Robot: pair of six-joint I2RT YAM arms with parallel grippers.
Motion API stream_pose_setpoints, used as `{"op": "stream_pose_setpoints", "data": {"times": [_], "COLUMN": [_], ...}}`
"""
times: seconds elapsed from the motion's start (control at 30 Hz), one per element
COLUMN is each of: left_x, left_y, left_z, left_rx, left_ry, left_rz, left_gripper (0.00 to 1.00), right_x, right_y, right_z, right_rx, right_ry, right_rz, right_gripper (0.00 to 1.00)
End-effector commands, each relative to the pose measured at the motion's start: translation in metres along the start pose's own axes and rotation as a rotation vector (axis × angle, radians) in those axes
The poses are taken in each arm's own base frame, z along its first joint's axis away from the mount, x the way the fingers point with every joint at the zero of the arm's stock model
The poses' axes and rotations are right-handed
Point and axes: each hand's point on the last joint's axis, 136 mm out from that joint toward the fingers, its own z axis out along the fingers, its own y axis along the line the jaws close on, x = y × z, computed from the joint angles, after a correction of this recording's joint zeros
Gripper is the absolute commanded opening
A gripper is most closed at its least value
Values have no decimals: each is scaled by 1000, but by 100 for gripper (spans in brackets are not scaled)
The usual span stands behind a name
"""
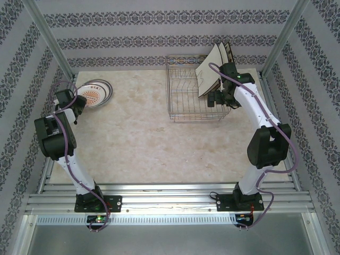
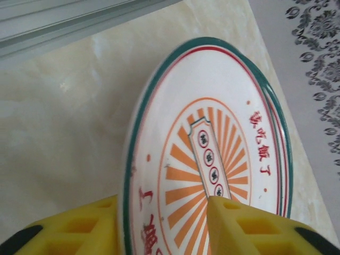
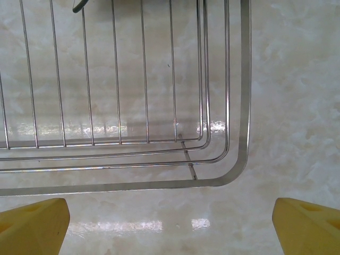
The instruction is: Unload the plates from the dish rack
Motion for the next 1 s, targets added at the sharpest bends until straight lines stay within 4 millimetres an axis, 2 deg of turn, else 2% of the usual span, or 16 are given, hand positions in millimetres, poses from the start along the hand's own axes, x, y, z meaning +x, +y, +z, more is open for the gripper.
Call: {"op": "stream_pose_setpoints", "data": {"times": [0.0,0.23,0.63,0.87,0.97], "left_x": [-3,2,14,13,13], "left_y": [-3,-5,-8,-16,-19], "left_z": [-5,-5,15,13,9], "left_rx": [-60,-111,-122,-153,-169], "left_ry": [15,34,75,77,86], "left_rz": [67,120,152,227,255], "left_gripper": [46,49,49,50,55], "right_x": [-1,0,3,2,2], "right_y": [7,7,6,7,7], "right_z": [-3,-2,1,2,2], "right_rx": [-7,-6,-5,-8,-11], "right_ry": [7,8,17,18,19], "right_rz": [-29,-34,-39,-39,-38], "right_gripper": [98,98,98,98,98]}}
